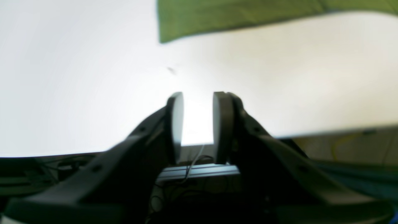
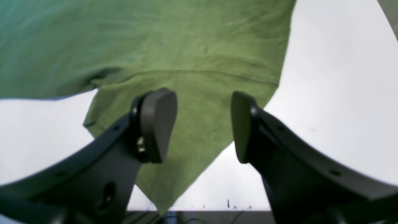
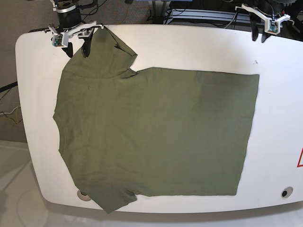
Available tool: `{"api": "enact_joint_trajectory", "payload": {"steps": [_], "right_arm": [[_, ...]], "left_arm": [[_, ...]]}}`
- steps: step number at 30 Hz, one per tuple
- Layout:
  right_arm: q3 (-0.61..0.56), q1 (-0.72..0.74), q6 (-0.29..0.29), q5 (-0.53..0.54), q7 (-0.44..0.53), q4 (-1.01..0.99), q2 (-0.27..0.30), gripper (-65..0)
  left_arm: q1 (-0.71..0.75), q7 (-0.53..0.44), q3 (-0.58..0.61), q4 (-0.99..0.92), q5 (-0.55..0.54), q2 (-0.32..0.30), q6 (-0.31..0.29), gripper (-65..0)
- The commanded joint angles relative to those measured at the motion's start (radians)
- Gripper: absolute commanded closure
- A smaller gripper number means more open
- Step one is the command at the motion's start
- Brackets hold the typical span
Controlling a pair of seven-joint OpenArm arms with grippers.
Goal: Fold the T-shirt properly
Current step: 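Lower both grippers toward the shirt's shoulder edge, opening them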
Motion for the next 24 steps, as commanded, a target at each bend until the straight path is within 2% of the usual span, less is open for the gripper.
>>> {"api": "enact_joint_trajectory", "payload": {"steps": [1,5,9,11,19,24], "right_arm": [[0.013,-0.004,0.013,0.007,0.019,0.009,0.008,-30.4],[0.039,0.009,0.028,0.055,-0.007,0.006,0.006,-27.5],[0.055,0.033,0.038,0.101,-0.042,0.002,0.002,-26.7],[0.049,0.063,0.033,0.128,-0.127,0.01,0.003,-25.6],[0.073,0.103,0.03,0.169,-0.221,0.001,0.003,-25.5],[0.112,0.119,0.021,0.213,-0.234,-0.05,0.004,-25.5]], "left_arm": [[-0.029,0.01,-0.037,0.009,-0.077,-0.008,-0.038,-20.9],[-0.067,0.042,-0.07,0.008,-0.147,-0.005,-0.112,-24.9],[-0.085,0.05,-0.074,0.011,-0.184,-0.006,-0.139,-27.2],[-0.09,0.022,-0.047,0.006,-0.194,-0.006,-0.133,-29.1],[-0.104,0.025,-0.031,0.006,-0.165,-0.004,-0.084,-28.8],[-0.151,0.154,-0.038,-0.004,-0.147,-0.006,-0.077,-23.4]]}}
